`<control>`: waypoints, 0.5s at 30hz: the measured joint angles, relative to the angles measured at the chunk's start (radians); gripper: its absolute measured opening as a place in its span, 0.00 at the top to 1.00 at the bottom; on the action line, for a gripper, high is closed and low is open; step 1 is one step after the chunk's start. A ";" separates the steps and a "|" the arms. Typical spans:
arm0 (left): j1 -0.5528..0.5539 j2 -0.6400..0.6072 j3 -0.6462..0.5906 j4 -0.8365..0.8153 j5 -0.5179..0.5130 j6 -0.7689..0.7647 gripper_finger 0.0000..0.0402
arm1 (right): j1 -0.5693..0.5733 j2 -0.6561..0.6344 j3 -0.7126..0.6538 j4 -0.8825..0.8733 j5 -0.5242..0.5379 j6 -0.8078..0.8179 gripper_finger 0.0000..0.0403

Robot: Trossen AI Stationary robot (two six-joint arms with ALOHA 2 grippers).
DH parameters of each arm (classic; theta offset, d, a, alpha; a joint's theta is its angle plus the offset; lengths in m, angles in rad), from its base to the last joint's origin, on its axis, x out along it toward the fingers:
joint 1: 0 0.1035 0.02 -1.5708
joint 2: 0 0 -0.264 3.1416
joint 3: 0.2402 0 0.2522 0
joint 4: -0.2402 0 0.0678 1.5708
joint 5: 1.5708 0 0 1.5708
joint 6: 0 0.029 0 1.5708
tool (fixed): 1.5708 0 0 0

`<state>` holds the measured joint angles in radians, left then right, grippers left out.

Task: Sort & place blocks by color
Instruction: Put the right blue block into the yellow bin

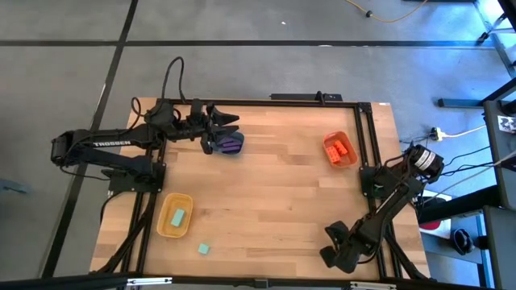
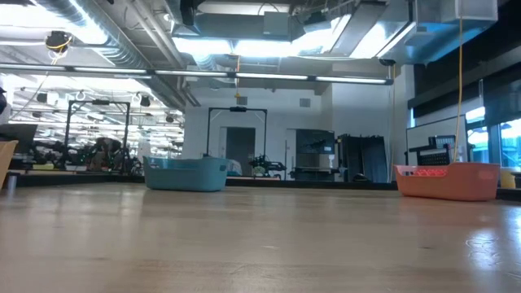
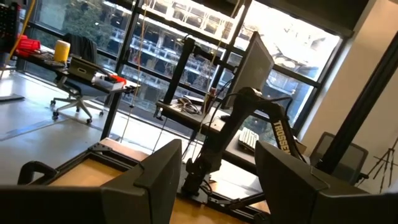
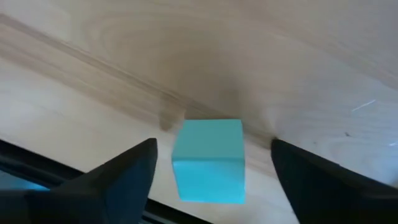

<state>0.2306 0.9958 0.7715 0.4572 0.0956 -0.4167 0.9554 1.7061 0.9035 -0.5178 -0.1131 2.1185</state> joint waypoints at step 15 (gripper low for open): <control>0.000 0.000 0.000 0.000 -0.007 0.000 0.51 | 0.000 -0.064 -0.002 -0.055 -0.007 -0.230 0.67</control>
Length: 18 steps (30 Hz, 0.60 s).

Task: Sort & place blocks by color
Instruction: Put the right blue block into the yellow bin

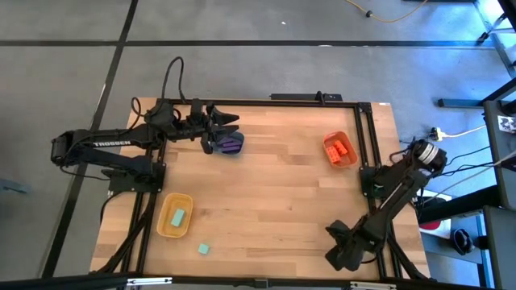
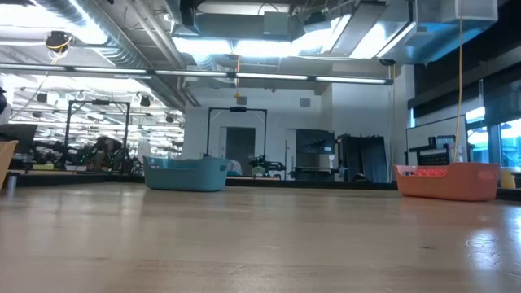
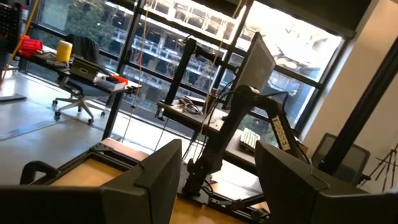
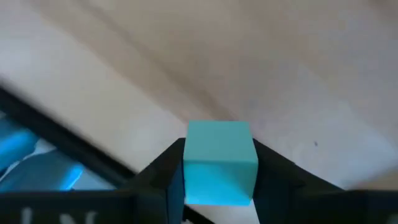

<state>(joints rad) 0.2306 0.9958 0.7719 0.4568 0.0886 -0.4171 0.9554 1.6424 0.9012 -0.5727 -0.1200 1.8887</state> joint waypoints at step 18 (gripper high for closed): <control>0.000 0.000 0.000 0.001 0.063 -0.059 0.51 | -0.588 -0.330 0.000 0.362 0.362 -1.214 0.67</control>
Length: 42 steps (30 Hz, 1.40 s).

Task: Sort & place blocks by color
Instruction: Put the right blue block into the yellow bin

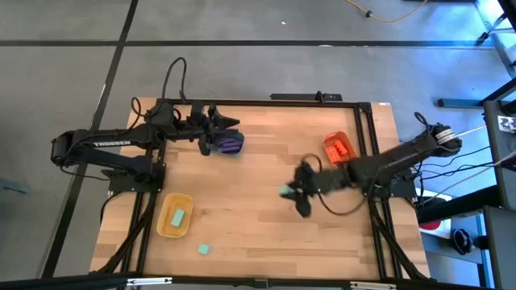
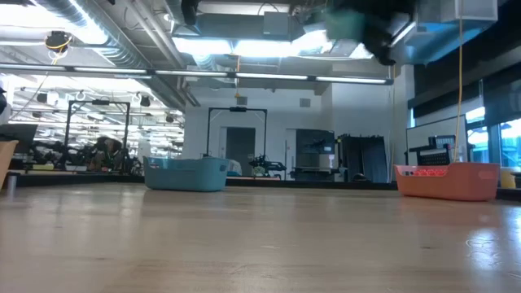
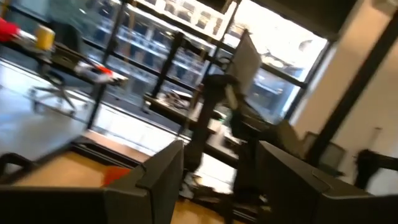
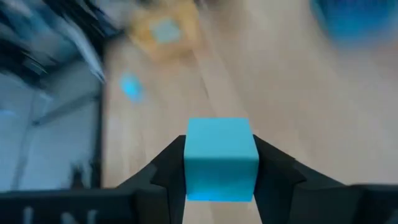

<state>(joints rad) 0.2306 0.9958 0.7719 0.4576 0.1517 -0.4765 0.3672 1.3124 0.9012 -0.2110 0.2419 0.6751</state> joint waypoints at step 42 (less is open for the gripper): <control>-0.068 0.006 0.000 -0.112 -0.083 0.190 0.51 | -0.398 -0.020 -0.001 0.540 -0.375 -0.345 0.67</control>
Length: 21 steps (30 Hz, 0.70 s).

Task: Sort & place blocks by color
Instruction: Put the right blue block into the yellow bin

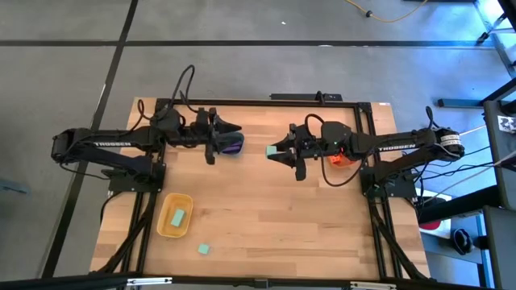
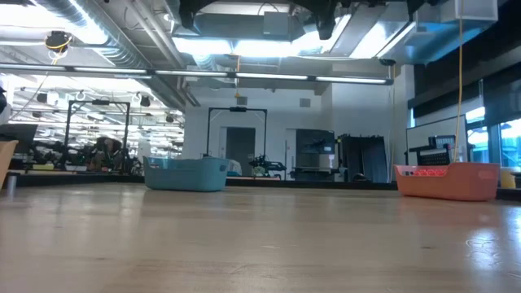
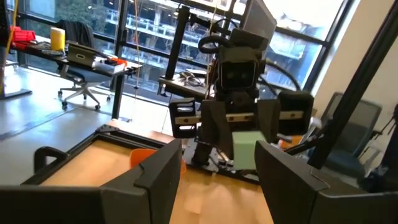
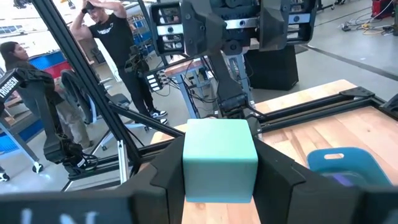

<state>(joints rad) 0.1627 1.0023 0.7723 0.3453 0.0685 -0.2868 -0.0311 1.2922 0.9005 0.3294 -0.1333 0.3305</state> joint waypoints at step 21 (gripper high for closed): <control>-0.126 0.173 0.000 -0.018 -0.166 0.435 0.51 | 0.000 0.000 0.000 0.004 0.034 0.180 0.67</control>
<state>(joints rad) 0.0362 1.1758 0.7727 0.3274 -0.0975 0.1480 -0.0312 1.2922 0.9005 0.3332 -0.0993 0.5102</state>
